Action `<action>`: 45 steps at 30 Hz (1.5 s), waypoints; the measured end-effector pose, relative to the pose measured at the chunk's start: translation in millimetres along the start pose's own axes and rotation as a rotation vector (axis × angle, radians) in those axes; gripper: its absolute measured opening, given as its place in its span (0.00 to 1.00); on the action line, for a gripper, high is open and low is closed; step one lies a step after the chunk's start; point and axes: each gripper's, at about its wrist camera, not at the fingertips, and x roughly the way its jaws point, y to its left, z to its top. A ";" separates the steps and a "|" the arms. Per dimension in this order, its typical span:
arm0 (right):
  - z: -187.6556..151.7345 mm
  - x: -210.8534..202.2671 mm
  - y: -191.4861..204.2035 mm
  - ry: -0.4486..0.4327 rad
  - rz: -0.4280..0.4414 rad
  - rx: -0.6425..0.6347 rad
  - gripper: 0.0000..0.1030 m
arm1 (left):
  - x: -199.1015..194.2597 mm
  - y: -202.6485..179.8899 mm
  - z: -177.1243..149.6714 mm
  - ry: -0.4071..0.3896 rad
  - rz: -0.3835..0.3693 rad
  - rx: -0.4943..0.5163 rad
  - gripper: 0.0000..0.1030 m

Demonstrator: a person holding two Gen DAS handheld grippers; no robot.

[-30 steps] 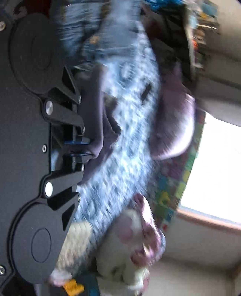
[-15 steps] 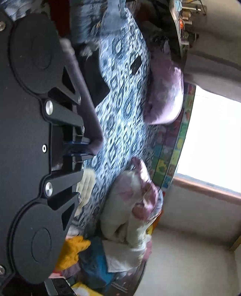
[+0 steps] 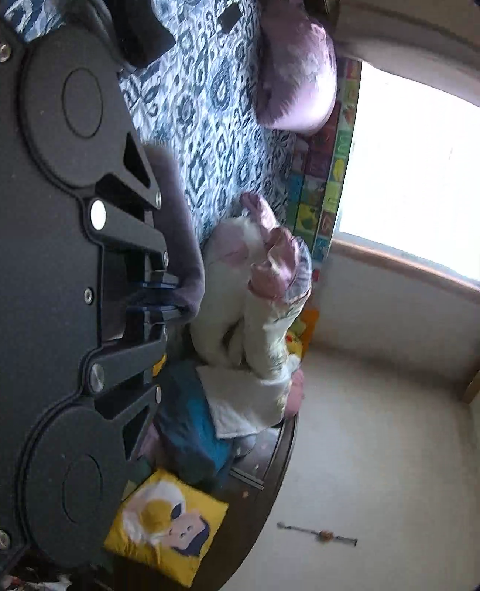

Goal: Fold clothes

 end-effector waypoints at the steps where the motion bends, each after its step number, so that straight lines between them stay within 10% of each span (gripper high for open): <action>1: -2.1 -10.2 -4.9 -0.017 0.001 0.010 1.00 | -1.2 0.9 -8.0 0.014 0.002 0.003 0.05; 19: -57.6 17.0 -41.4 0.008 -0.126 0.069 1.00 | -46.1 154.9 -196.6 0.279 0.393 -0.307 0.18; 26: -82.7 42.5 -59.7 0.002 -0.177 0.077 1.00 | -78.0 147.8 -218.8 0.269 0.469 -0.206 0.28; 45: -137.6 49.7 -97.3 -0.160 -0.165 -0.083 1.00 | 14.4 74.0 -277.2 0.444 0.314 0.037 0.49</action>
